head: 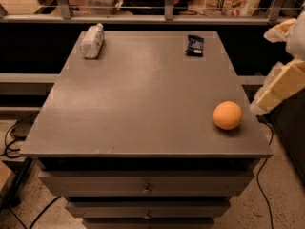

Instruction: Pick rxbar blueberry

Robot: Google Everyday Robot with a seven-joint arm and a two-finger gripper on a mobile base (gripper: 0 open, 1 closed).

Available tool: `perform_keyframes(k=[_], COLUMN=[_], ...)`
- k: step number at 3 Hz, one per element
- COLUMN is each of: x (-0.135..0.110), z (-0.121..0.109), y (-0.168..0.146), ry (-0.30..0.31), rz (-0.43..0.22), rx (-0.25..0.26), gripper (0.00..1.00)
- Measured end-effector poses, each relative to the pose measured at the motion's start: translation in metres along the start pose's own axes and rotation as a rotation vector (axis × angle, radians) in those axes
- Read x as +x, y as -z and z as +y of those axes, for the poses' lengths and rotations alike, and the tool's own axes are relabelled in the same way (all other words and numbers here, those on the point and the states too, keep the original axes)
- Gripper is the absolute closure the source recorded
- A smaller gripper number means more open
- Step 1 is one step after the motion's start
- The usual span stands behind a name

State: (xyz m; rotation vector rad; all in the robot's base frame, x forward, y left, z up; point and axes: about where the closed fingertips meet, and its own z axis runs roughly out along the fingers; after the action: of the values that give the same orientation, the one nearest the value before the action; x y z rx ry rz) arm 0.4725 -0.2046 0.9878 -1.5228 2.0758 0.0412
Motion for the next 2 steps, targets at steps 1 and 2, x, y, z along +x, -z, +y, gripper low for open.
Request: perform_keyframes(k=[1,2], x=[-0.019,-0.031], z=[-0.024,-0.050], y=[-0.009,-0.027], ry=[-0.040,-0.094], rz=[-0.143,-0.235], rx=[0.051,0.082], gripper=[0.00,0.00])
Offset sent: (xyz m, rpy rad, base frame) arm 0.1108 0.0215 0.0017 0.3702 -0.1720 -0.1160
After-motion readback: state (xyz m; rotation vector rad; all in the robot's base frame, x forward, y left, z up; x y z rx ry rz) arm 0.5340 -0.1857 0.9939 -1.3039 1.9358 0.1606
